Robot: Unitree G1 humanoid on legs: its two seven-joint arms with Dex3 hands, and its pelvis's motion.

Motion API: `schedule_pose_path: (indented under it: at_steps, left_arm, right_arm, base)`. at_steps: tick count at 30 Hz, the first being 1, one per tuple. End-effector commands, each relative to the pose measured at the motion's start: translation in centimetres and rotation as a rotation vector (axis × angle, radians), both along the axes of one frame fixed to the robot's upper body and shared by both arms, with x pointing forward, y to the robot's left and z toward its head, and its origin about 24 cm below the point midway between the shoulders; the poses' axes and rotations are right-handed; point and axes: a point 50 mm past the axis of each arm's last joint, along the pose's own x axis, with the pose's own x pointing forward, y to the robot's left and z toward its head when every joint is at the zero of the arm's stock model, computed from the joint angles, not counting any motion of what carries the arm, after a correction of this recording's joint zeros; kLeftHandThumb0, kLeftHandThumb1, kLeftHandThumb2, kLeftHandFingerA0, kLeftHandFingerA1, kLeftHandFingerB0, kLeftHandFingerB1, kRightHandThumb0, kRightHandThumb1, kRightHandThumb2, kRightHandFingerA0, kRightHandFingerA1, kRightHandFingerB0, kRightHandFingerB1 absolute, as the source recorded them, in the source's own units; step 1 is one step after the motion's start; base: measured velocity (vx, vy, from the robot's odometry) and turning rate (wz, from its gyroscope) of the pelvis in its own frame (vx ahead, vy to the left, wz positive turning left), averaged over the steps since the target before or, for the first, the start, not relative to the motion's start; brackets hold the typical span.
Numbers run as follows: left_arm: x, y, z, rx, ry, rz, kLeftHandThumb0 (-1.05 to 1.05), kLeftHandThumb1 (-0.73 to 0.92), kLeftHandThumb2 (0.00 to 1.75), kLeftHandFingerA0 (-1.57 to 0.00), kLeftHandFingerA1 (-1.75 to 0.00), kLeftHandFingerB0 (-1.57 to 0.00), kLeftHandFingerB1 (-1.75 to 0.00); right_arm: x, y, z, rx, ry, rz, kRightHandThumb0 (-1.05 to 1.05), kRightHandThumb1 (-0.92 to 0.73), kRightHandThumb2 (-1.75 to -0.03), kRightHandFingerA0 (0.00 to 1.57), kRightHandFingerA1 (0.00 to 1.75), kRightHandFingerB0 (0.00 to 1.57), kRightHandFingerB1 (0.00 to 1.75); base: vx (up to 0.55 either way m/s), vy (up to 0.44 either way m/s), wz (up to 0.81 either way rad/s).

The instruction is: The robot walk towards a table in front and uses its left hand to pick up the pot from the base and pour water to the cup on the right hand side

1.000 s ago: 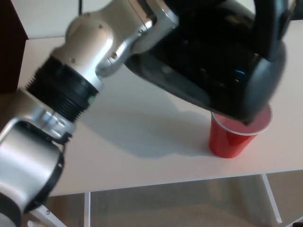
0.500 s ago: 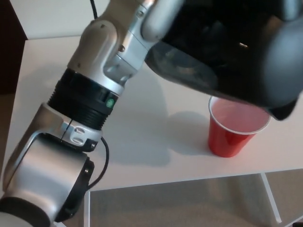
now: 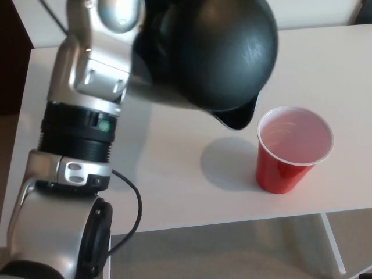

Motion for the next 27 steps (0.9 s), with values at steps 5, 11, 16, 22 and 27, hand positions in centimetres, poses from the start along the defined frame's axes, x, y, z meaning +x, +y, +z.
schedule_pose_path:
  at_steps: [5,11,16,22,27]
  left_arm:
    - [0.4,8.9,-7.7,-0.795,0.515,-0.117,-0.07,0.70,0.84,-0.98,-1.63,-0.73,-1.23]
    - [0.1,9.4,-9.7,-0.852,0.571,-0.102,-0.07,0.68,0.84,-0.96,-1.57,-0.75,-1.18]
    - [-0.1,9.5,-10.9,-0.864,0.599,-0.099,-0.08,0.68,0.83,-0.99,-1.62,-0.76,-1.23]
    - [-0.3,9.5,-11.9,-0.881,0.638,-0.081,-0.08,0.70,0.85,-0.99,-1.60,-0.77,-1.21]
    - [-0.1,9.1,-12.2,-0.870,0.657,-0.093,-0.10,0.68,0.86,-0.98,-1.62,-0.75,-1.25]
  right_arm:
    - [-0.6,-0.3,-0.1,-0.017,0.042,0.031,-0.36,-0.57,-0.56,0.74,0.48,0.60,0.43]
    - [-0.5,-0.1,-0.1,-0.026,0.048,0.056,-0.36,-0.57,-0.56,0.73,0.47,0.58,0.42]
    - [-0.3,-0.2,-0.1,-0.032,0.047,0.061,-0.36,-0.56,-0.55,0.74,0.47,0.59,0.42]
    - [0.2,-0.1,0.1,-0.048,0.047,0.080,-0.36,-0.57,-0.56,0.76,0.48,0.60,0.42]
    - [0.3,-0.2,0.2,-0.056,0.048,0.105,-0.36,-0.58,-0.56,0.75,0.48,0.60,0.43]
  base:
    - [0.00,0.000,0.00]
    - [0.00,0.000,0.00]
    - [0.00,0.000,0.00]
    - [0.00,0.000,0.00]
    - [0.00,0.000,0.00]
